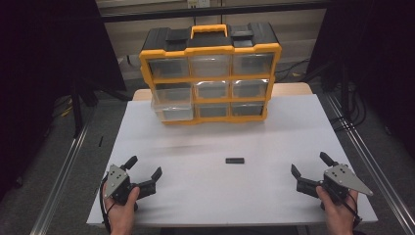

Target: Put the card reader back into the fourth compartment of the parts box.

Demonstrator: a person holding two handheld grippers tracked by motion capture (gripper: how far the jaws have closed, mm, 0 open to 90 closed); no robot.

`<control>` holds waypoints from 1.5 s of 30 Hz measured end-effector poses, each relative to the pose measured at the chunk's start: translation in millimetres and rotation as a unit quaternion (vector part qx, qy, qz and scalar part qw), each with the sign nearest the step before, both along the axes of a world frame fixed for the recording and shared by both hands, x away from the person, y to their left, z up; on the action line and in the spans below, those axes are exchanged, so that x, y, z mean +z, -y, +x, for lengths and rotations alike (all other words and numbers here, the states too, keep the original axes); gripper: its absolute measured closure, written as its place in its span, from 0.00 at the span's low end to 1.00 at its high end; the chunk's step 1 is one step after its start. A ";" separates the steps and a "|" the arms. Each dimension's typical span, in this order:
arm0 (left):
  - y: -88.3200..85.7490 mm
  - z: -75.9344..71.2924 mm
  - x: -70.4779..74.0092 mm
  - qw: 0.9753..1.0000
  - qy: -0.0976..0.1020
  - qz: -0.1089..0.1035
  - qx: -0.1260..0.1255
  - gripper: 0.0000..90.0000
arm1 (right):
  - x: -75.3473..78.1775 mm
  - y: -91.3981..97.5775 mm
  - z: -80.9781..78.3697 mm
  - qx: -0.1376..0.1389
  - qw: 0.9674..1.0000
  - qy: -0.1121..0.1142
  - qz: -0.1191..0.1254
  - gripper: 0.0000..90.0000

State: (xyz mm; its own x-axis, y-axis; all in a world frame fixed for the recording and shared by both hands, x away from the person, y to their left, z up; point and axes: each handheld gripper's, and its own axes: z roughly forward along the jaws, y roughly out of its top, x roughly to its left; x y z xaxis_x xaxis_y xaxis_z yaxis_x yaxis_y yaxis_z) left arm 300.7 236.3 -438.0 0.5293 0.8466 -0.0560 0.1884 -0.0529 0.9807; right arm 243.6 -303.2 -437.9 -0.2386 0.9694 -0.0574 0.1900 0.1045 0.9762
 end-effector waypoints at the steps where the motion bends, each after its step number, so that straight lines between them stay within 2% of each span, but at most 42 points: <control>1: 0.0 0.3 -0.7 1.000 -0.006 -0.004 -0.007 0.03 | 0.2 0.1 -0.2 0.000 1.000 0.001 0.001 0.02; 9: 2.9 -1.2 1.5 1.000 -0.014 0.001 -0.027 0.04 | -0.3 -1.4 0.0 0.008 1.000 -0.001 0.000 0.02; 10: 3.4 0.0 1.0 0.999 -0.025 -0.007 -0.034 0.04 | -0.4 -1.4 0.1 0.010 1.000 -0.001 0.001 0.02; 12: 3.8 2.5 0.8 0.998 -0.039 -0.001 -0.041 0.04 | -0.9 -0.8 0.2 0.016 1.000 -0.002 0.002 0.02; 15: 3.9 5.2 2.1 0.998 -0.044 0.005 -0.051 0.04 | -1.2 0.5 0.4 0.018 1.000 -0.004 0.004 0.02; 16: 3.4 8.5 3.4 0.995 -0.060 0.001 -0.074 0.05 | -1.1 1.4 0.5 0.017 1.000 -0.005 0.004 0.02; 17: 3.5 9.7 3.6 0.995 -0.064 -0.003 -0.078 0.05 | -1.1 1.5 0.5 0.017 1.000 -0.005 0.005 0.02; 20: 5.2 11.3 4.1 0.994 -0.066 0.001 -0.084 0.05 | -1.5 0.7 1.3 0.020 1.000 -0.005 0.007 0.02; 22: 7.7 11.2 5.4 0.995 -0.060 0.010 -0.079 0.05 | -1.8 -0.1 2.4 0.024 1.000 -0.003 0.006 0.02; 25: 13.0 11.8 9.5 0.994 -0.048 0.029 -0.097 0.05 | -2.1 -1.3 2.1 0.029 0.999 -0.008 0.008 0.02; 28: 17.1 13.6 10.0 0.993 -0.046 0.030 -0.106 0.05 | -1.9 -1.6 1.4 0.029 1.000 -0.009 0.007 0.02; 29: 19.6 14.6 9.9 0.992 -0.047 0.035 -0.110 0.05 | -1.6 -1.9 1.2 0.028 1.000 -0.007 0.007 0.01; 30: 23.9 15.6 9.8 0.990 -0.050 0.042 -0.127 0.05 | -1.4 -2.3 1.7 0.030 1.000 -0.005 0.006 0.02; 31: 23.9 15.6 9.8 0.990 -0.050 0.042 -0.127 0.05 | -1.4 -2.7 2.0 0.027 1.000 -0.007 0.006 0.02; 32: 27.3 16.0 11.1 0.987 -0.040 0.052 -0.148 0.05 | -1.3 -3.1 2.3 0.026 1.000 -0.008 0.006 0.02; 33: 27.3 16.0 11.1 0.987 -0.040 0.052 -0.148 0.05 | -1.3 -3.1 2.3 0.026 1.000 -0.008 0.006 0.02; 34: 31.1 14.9 12.9 0.985 -0.039 0.060 -0.156 0.06 | -1.3 -3.6 2.8 0.028 1.000 -0.007 0.005 0.02; 38: 35.5 16.9 14.7 0.983 -0.039 0.057 -0.168 0.06 | -1.6 -3.8 2.9 0.029 1.000 -0.007 0.004 0.02; 39: 36.9 17.9 15.1 0.982 -0.040 0.059 -0.173 0.06 | -1.4 -3.6 2.8 0.030 1.000 -0.006 0.003 0.02; 40: 40.5 18.8 15.6 0.982 -0.052 0.070 -0.169 0.06 | -1.2 -3.5 2.7 0.029 1.000 -0.005 0.004 0.02; 41: 40.5 18.8 15.6 0.982 -0.052 0.070 -0.169 0.05 | -1.2 -3.5 2.7 0.029 1.000 -0.005 0.004 0.02; 42: 43.4 20.7 15.0 0.979 -0.070 0.065 -0.180 0.06 | -1.3 -3.3 2.7 0.030 1.000 -0.006 0.006 0.02; 43: 43.4 20.7 15.0 0.979 -0.070 0.065 -0.180 0.06 | -1.3 -3.3 2.7 0.030 1.000 -0.006 0.006 0.02; 44: 45.7 20.8 14.9 0.977 -0.079 0.060 -0.188 0.06 | -1.2 -3.2 2.6 0.030 1.000 -0.007 0.006 0.02; 45: 47.2 21.1 15.7 0.976 -0.086 0.070 -0.190 0.05 | -1.3 -3.3 2.7 0.030 0.999 -0.007 0.006 0.02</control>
State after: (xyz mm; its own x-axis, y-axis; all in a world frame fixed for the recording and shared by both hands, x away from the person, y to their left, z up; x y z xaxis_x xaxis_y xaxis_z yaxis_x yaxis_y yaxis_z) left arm 321.8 189.1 -422.3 0.7993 0.5969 -0.0700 0.2902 -0.2813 0.9147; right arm 246.3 -299.9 -439.1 -0.2980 0.9537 -0.0416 0.1971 0.1041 0.9748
